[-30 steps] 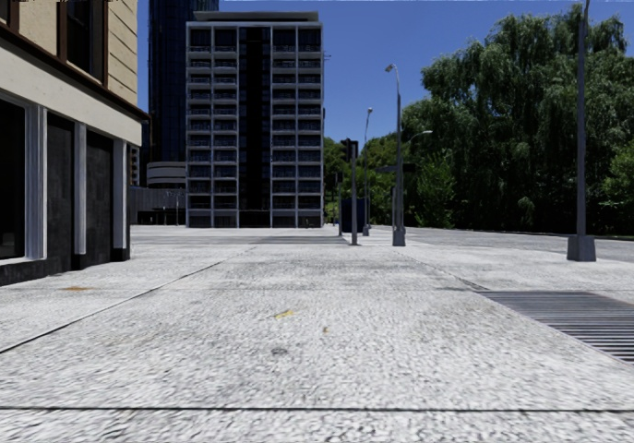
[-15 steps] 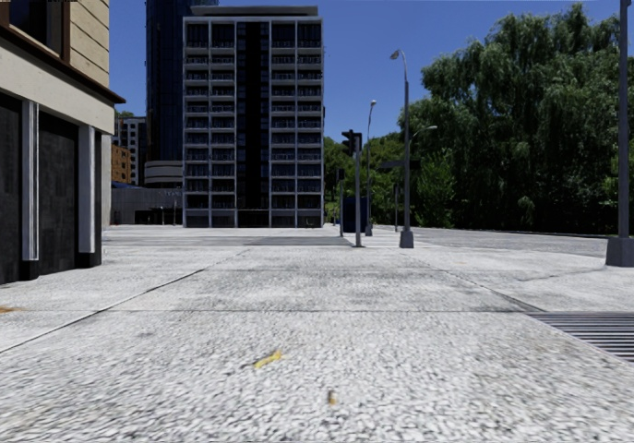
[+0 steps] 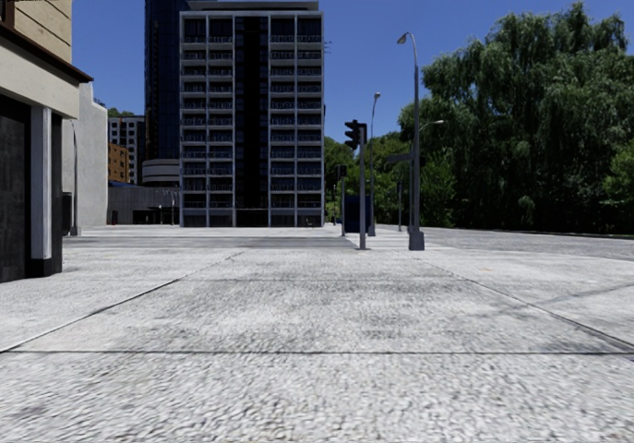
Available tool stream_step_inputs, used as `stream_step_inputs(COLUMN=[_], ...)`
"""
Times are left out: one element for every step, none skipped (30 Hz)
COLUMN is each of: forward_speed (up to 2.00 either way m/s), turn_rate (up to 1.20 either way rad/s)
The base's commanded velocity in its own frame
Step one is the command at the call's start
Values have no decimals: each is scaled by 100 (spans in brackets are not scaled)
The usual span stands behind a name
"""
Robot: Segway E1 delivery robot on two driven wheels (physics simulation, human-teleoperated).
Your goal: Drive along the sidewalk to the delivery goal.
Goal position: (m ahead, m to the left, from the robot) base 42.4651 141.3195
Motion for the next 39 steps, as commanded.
stream_step_inputs(forward_speed=[200, 200, 200, 200, 200, 200, 200, 200, 200, 200, 200, 200, 200, 200, 200, 200, 200, 200, 200, 200, 200, 200, 200, 200, 200, 200, 200, 200, 200, 200, 200, 200, 200, 200, 200, 200, 200, 200, 200], turn_rate=[0, 0, 0, 0, 0, 0, 0, 0, 0, 0, 0, 0, 0, 0, 0, 0, 0, 0, 0, 0, 0, 0, 0, 0, 0, 0, 0, 0, 0, 0, 0, 0, 0, 0, 0, 0, 0, 0, 0])
